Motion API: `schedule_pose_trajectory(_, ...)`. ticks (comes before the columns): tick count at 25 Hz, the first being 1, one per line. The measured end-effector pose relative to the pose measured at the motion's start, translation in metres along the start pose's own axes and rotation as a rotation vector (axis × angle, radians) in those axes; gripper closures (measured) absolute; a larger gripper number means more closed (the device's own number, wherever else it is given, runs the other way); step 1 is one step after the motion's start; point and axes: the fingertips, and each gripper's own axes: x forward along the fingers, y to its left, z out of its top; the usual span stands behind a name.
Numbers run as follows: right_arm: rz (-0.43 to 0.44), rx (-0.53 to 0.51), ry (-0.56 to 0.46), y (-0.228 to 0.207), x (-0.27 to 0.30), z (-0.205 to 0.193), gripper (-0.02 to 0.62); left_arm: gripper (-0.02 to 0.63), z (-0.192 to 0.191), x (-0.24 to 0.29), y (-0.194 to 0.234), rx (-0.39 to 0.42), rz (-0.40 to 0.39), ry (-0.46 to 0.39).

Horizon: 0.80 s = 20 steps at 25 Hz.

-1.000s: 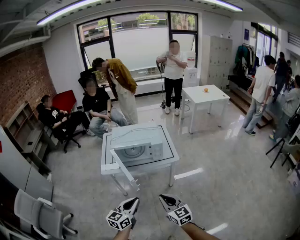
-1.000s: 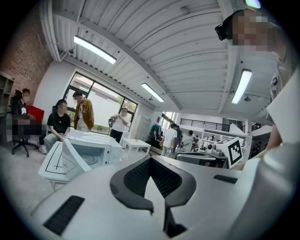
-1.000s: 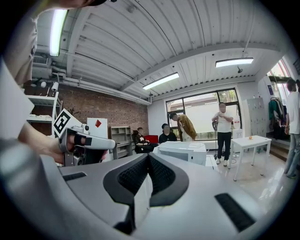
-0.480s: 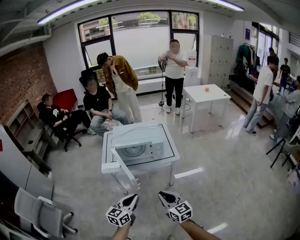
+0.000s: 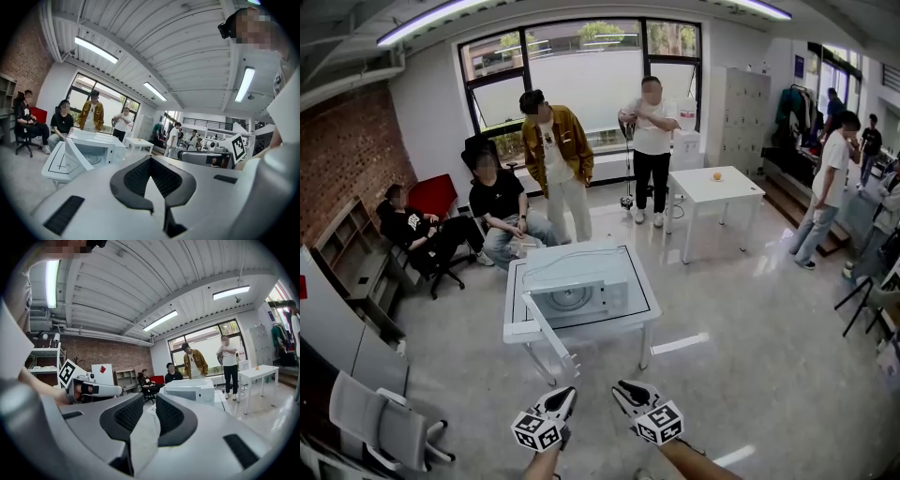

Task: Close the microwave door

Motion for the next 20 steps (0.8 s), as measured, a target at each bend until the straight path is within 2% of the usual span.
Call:
schedule_pose_trajectory(14, 0.09, -0.039, 0.001, -0.024, -0.012, 0.001, 0.526, 0.604, -0.007, 0.016, -0.008, 0.015, 0.112, -0.037)
schedule_pose_trajectory(20, 0.119, -0.028, 0.009, -0.038, -0.014, -0.005, 0.526, 0.604, -0.01, 0.017, -0.002, -0.008, 0.181, -0.065)
